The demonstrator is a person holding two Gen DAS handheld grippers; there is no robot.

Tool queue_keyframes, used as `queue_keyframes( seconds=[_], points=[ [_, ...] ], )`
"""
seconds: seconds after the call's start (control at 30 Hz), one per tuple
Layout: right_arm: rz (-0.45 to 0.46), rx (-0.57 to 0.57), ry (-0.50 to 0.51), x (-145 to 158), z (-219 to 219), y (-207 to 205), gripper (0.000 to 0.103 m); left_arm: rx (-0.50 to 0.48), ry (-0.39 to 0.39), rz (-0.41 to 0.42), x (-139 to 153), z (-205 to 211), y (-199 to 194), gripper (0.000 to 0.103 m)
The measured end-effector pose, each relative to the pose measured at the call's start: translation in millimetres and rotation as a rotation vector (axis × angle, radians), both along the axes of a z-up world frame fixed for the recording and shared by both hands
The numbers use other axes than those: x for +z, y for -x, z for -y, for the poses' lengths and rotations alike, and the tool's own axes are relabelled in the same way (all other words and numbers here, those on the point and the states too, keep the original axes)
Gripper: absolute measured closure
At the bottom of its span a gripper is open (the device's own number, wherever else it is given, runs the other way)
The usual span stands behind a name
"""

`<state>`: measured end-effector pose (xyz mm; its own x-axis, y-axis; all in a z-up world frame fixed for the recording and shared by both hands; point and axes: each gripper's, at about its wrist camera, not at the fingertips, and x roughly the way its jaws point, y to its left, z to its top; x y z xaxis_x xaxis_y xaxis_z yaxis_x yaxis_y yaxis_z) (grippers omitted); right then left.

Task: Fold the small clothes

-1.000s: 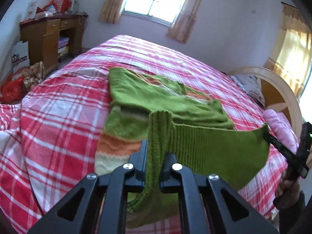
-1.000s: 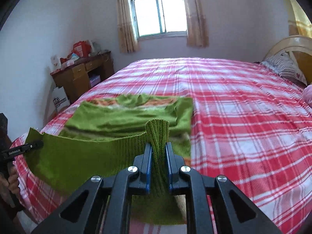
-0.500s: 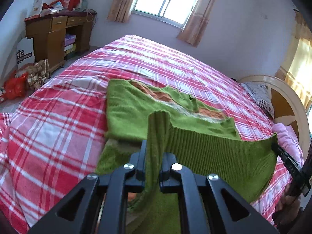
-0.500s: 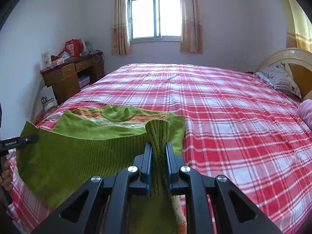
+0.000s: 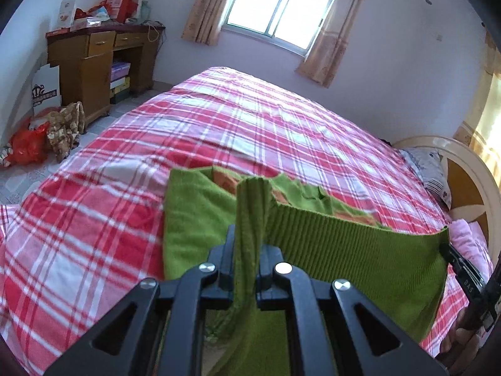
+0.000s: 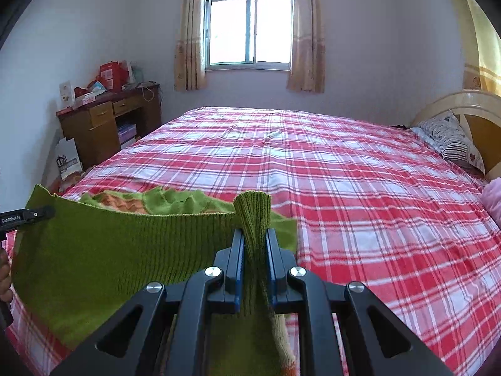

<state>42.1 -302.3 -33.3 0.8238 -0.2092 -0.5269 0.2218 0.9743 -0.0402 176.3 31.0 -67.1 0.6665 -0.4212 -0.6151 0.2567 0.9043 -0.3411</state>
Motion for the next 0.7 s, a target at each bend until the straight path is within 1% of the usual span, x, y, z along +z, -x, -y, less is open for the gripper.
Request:
queue_keyframes(
  seconds=[0.17, 0.4, 0.57, 0.7],
  points=[
    [-0.013, -0.004, 0.034, -4.0, 3.7, -29.3, 0.091, 0.020, -0.006, 0.002, 1.6, 7.8, -24.5, 0.095],
    [-0.032, -0.019, 0.046, -14.8, 12.5, -72.1, 0.091, 0.043, -0.019, -0.001, -5.3, 18.4, -52.9, 0.095],
    [-0.039, -0.029, 0.027, -22.7, 18.2, -91.3, 0.091, 0.055, -0.031, -0.005, -9.2, 25.3, -70.8, 0.095],
    [-0.041, -0.033, 0.026, -26.5, 19.5, -100.2, 0.091, 0.060, -0.049, -0.008, -11.6, 28.9, -76.4, 0.095]
  ],
)
